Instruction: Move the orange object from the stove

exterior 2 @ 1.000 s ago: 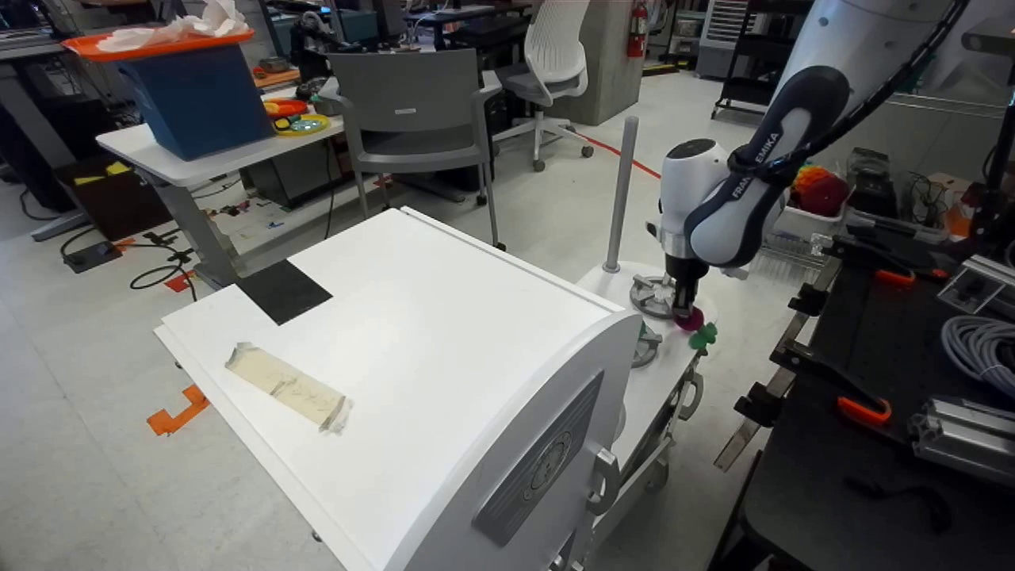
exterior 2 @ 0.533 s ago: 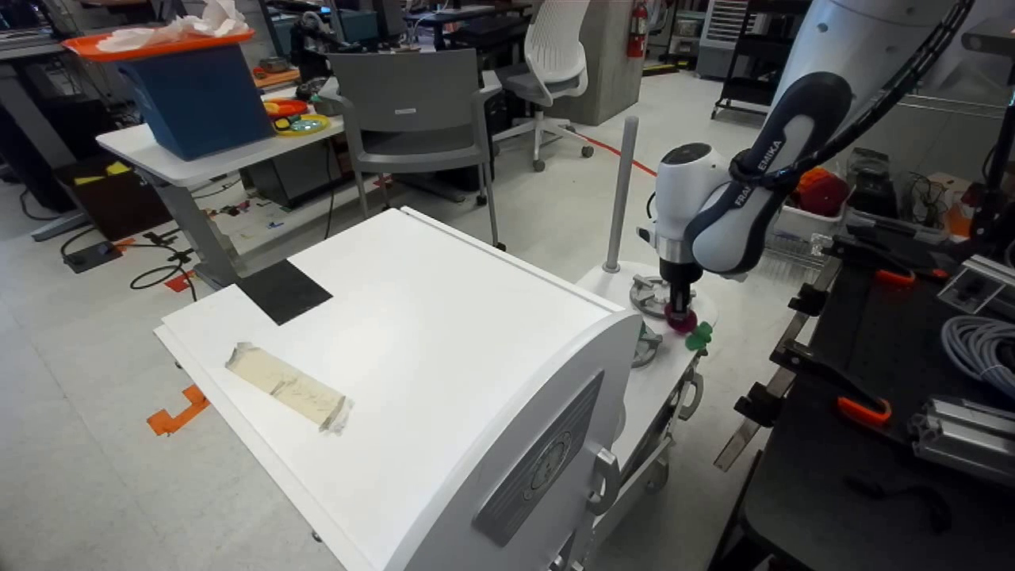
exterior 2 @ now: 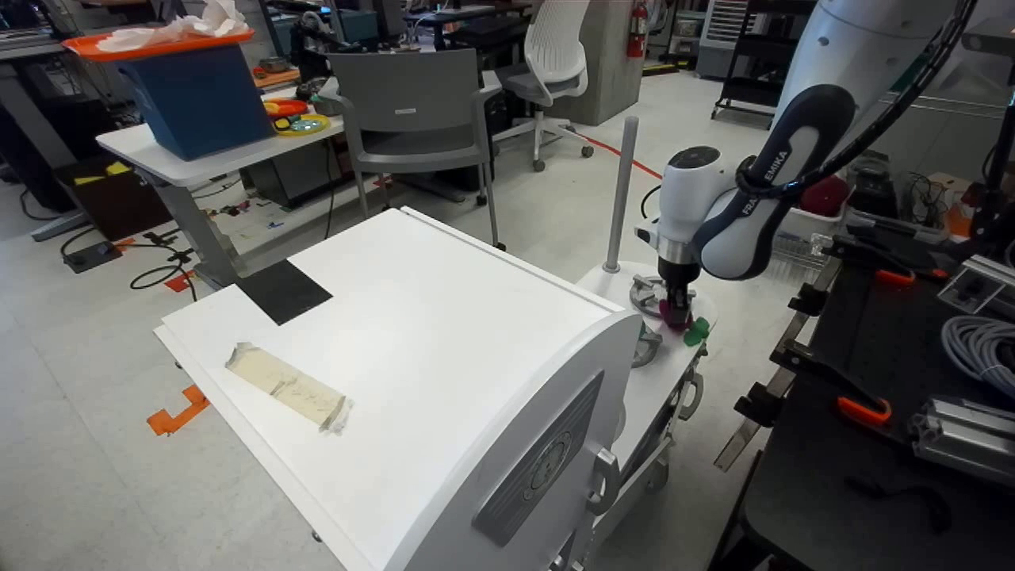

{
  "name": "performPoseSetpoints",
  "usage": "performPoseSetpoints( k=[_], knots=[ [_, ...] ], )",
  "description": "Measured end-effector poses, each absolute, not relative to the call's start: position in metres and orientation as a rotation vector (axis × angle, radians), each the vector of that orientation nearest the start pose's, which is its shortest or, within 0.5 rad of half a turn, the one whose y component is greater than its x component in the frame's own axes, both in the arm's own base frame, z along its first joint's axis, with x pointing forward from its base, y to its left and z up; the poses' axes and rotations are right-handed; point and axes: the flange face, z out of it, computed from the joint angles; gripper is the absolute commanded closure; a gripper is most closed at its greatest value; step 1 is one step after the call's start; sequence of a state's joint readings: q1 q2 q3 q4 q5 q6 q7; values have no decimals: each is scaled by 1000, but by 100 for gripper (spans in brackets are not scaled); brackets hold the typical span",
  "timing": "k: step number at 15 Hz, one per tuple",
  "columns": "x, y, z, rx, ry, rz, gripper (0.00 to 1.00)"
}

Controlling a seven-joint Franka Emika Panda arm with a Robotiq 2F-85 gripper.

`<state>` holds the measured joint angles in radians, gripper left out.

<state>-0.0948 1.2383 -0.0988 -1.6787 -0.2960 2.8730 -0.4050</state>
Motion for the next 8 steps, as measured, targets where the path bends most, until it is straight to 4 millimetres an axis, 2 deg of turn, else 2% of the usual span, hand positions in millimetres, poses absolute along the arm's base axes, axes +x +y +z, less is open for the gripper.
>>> performPoseSetpoints(
  k=[1, 2, 8],
  knots=[
    [565, -98, -109, -3151, -920, 148, 2],
    [565, -99, -109, -3150, -923, 141, 0],
    [564, -108, -98, -3154, -909, 99, 0]
  ],
)
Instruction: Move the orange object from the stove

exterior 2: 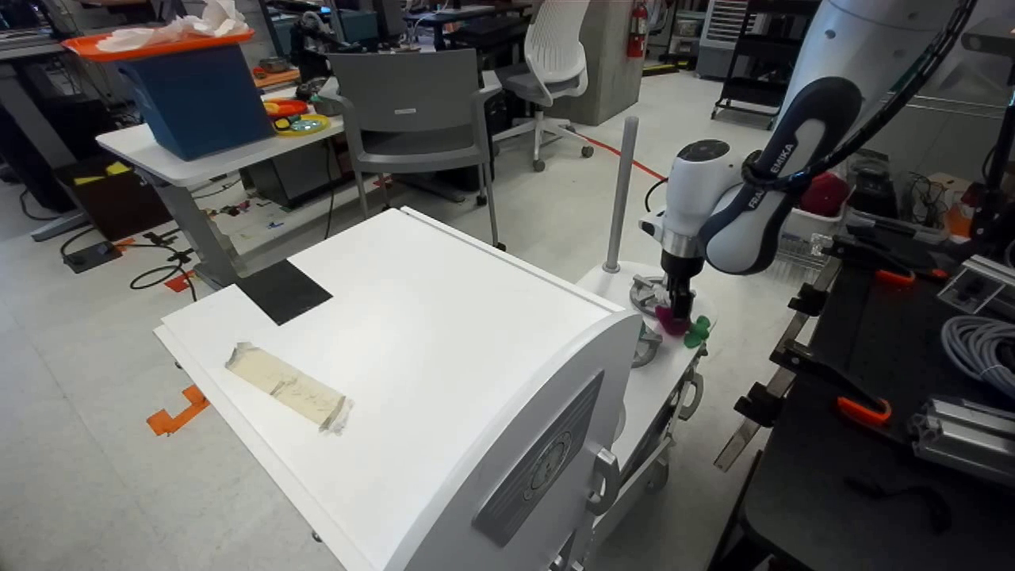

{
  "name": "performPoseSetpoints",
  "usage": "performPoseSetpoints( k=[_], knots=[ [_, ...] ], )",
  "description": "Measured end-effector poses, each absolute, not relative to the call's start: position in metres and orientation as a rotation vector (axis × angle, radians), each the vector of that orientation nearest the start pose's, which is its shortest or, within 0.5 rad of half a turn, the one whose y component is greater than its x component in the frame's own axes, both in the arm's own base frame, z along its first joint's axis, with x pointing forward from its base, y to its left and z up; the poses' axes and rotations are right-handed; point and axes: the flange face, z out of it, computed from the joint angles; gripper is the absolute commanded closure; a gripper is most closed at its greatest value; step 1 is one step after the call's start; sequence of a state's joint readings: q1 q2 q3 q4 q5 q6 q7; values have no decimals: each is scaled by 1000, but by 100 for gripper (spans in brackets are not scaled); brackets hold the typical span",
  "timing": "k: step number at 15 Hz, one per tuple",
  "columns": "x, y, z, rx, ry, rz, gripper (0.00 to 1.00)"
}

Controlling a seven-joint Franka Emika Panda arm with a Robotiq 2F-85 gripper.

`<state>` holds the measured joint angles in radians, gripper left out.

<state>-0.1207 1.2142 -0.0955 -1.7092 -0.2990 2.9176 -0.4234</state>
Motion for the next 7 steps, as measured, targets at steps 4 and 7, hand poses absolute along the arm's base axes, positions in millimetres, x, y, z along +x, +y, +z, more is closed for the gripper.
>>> performPoseSetpoints(
  k=[4, 7],
  knots=[
    [547, -132, -66, -3164, -775, 140, 0],
    [536, -145, -39, -3162, -702, 173, 0]
  ],
)
